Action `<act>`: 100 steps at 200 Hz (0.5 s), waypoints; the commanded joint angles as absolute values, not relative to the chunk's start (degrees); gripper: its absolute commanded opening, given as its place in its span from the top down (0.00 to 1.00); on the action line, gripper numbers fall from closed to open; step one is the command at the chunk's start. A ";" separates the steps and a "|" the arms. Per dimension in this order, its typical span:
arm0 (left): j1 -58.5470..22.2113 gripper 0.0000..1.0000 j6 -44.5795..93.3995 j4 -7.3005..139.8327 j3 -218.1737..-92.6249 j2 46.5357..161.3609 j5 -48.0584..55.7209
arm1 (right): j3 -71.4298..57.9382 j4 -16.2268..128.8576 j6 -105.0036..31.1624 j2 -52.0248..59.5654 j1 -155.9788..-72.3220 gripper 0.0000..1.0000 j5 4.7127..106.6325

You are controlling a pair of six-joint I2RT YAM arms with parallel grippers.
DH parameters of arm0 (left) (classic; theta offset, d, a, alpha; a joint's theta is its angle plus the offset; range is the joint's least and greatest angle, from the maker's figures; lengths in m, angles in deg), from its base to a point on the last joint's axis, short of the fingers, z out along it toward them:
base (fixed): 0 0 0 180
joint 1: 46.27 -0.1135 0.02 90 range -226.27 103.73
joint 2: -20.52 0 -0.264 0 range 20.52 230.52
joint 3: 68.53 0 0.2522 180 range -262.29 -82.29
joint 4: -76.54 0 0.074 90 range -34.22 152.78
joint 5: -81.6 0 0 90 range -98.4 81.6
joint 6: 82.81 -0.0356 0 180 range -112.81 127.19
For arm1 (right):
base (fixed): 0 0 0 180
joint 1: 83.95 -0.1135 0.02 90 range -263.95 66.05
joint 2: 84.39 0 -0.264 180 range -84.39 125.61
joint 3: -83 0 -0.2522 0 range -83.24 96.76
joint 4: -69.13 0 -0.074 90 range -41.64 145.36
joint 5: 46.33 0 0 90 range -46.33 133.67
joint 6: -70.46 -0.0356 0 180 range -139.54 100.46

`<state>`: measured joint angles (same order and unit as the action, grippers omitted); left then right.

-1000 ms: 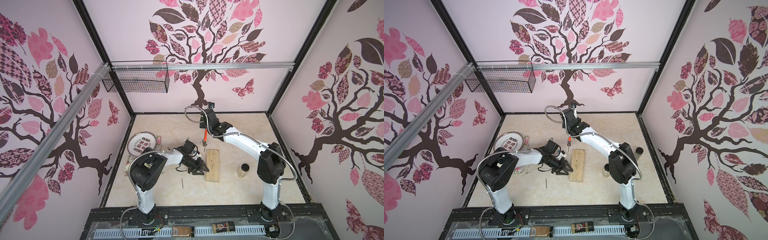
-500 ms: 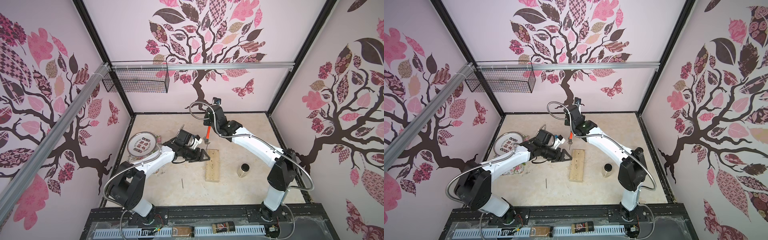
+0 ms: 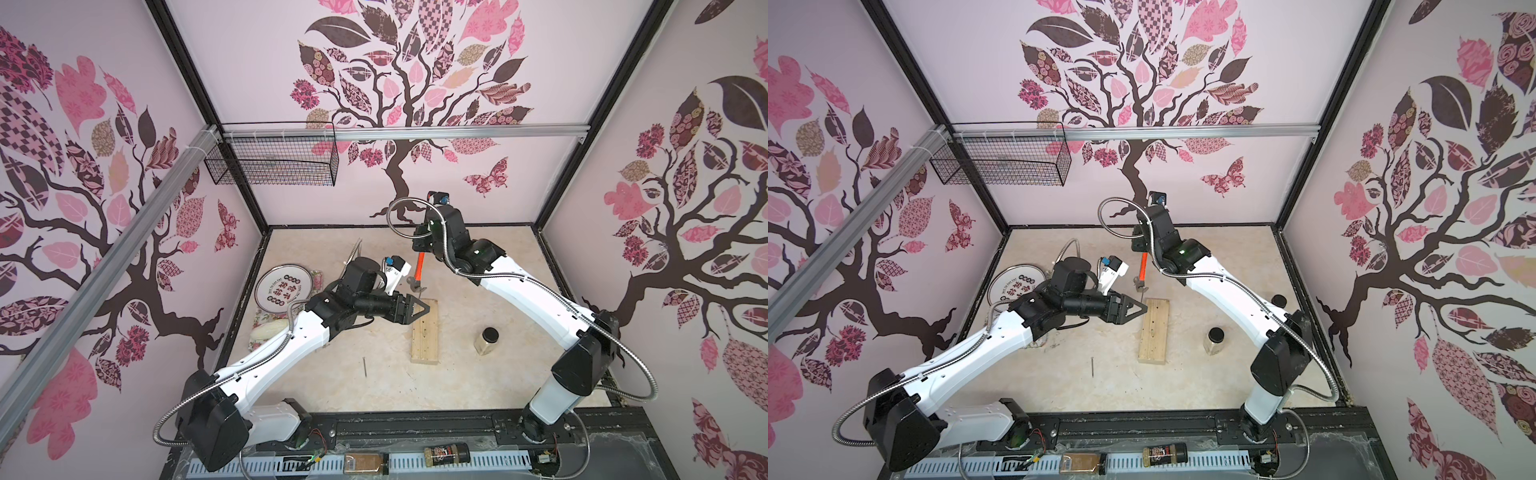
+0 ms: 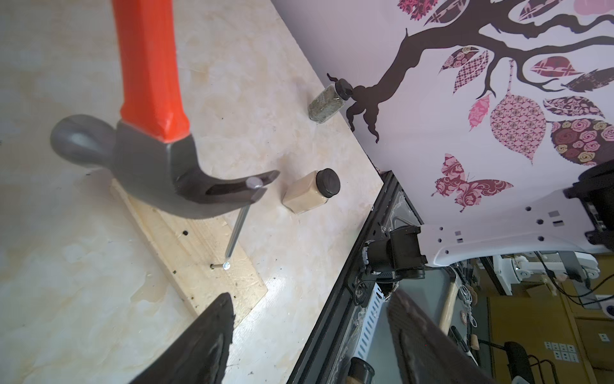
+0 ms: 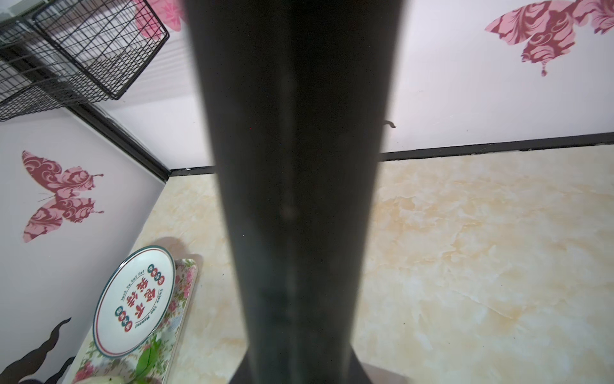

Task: Use a claw hammer to pull out a nail
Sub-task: Remove the nail from the mounting plate.

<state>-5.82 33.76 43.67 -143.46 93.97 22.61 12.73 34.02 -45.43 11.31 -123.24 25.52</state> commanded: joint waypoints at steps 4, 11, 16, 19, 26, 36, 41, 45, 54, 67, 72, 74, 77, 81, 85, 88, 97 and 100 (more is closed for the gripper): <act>-5.83 0.27 36.14 47.83 -142.69 94.67 17.26 | 12.35 36.31 -46.68 5.10 -123.17 0.93 27.76; -5.83 0.28 35.84 47.23 -143.28 95.08 16.73 | 11.81 36.73 -46.72 4.46 -123.19 0.93 27.88; -5.82 0.28 35.98 46.98 -143.48 95.30 16.22 | 11.52 36.90 -46.86 4.00 -123.20 0.93 28.01; -5.83 0.28 36.08 46.90 -143.52 95.39 15.95 | 11.31 36.98 -46.87 3.76 -123.20 0.93 28.03; -5.82 0.29 35.98 47.11 -143.55 95.52 15.82 | 11.11 36.94 -46.87 3.39 -123.15 0.93 28.27; -5.80 0.29 36.08 47.12 -143.51 95.66 15.95 | 11.07 36.83 -46.87 2.94 -123.15 0.93 28.42; -5.84 0.30 36.19 47.16 -143.40 95.71 16.03 | 11.04 36.69 -46.87 2.73 -123.15 0.92 28.50; -5.76 0.30 36.23 47.26 -143.36 95.73 16.16 | 11.07 36.61 -46.87 2.65 -123.15 0.92 28.66; -5.78 0.32 36.31 47.70 -143.26 95.90 16.72 | 11.08 36.58 -46.91 2.45 -123.15 0.92 28.97; -5.72 0.34 36.60 48.24 -143.18 96.16 17.38 | 10.99 36.88 -47.09 2.40 -123.23 0.92 29.46; -5.71 0.35 36.62 48.42 -143.20 96.27 17.75 | 11.03 36.95 -47.10 2.49 -123.16 0.92 29.55; -5.74 0.35 36.67 48.47 -143.18 96.39 17.87 | 11.06 36.92 -47.19 2.48 -123.22 0.92 29.57; -5.73 0.36 36.74 48.58 -143.17 96.44 17.96 | 11.08 36.95 -47.26 2.51 -123.17 0.92 29.68; -5.75 0.36 36.77 48.80 -143.13 96.48 18.18 | 11.15 37.04 -47.35 2.53 -123.17 0.92 29.80; -5.66 0.37 36.79 48.93 -143.16 96.67 18.31 | 11.18 37.15 -47.37 2.57 -123.16 0.92 29.95; -5.64 0.39 36.88 49.01 -143.18 96.71 18.44 | 11.23 37.17 -47.46 2.61 -123.25 0.92 30.03; -5.63 0.41 37.10 49.27 -143.03 96.95 18.45 | 11.40 37.26 -47.57 2.72 -123.28 0.92 30.43; -5.66 0.41 37.19 49.37 -143.03 97.05 18.47 | 11.46 37.34 -47.51 2.71 -123.24 0.92 30.54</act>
